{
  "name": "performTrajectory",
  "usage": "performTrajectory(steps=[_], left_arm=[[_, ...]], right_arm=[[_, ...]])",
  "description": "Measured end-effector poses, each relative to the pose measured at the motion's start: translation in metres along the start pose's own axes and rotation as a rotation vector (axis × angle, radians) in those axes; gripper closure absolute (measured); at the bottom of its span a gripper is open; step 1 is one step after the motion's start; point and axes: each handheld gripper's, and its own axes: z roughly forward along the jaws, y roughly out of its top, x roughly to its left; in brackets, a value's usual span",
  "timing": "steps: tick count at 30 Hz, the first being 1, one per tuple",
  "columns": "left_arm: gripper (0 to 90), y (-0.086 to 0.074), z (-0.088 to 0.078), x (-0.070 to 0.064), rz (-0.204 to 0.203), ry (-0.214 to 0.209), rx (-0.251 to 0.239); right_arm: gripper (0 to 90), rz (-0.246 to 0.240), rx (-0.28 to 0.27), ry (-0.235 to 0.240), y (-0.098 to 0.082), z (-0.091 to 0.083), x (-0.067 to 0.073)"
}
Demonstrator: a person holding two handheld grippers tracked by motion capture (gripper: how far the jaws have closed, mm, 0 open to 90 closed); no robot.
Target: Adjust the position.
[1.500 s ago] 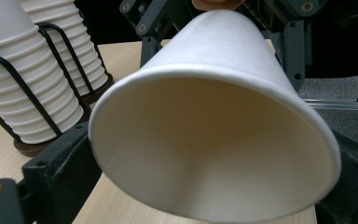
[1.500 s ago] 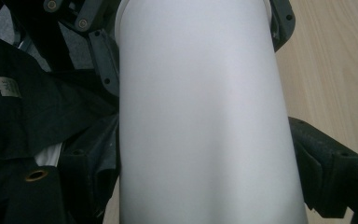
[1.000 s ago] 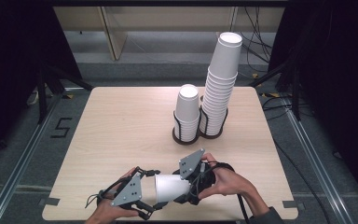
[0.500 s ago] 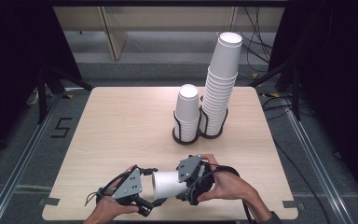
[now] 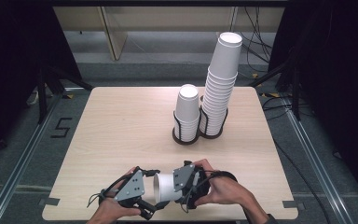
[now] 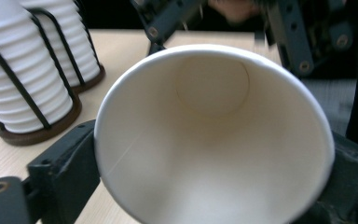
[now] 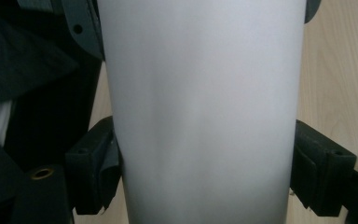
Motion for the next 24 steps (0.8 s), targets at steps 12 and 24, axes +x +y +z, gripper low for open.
performTrajectory(steps=[12, 24], left_arm=[[3.6, -0.003, -0.002, 0.005, -0.202, 0.043, -0.22], [3.4, -0.001, -0.001, 0.003, -0.227, 0.038, -0.223]], right_arm=[[21.3, 0.168, -0.396, 0.115, -0.031, -0.006, -0.024], [21.2, 0.18, -0.417, 0.144, -0.03, 0.006, -0.019]])
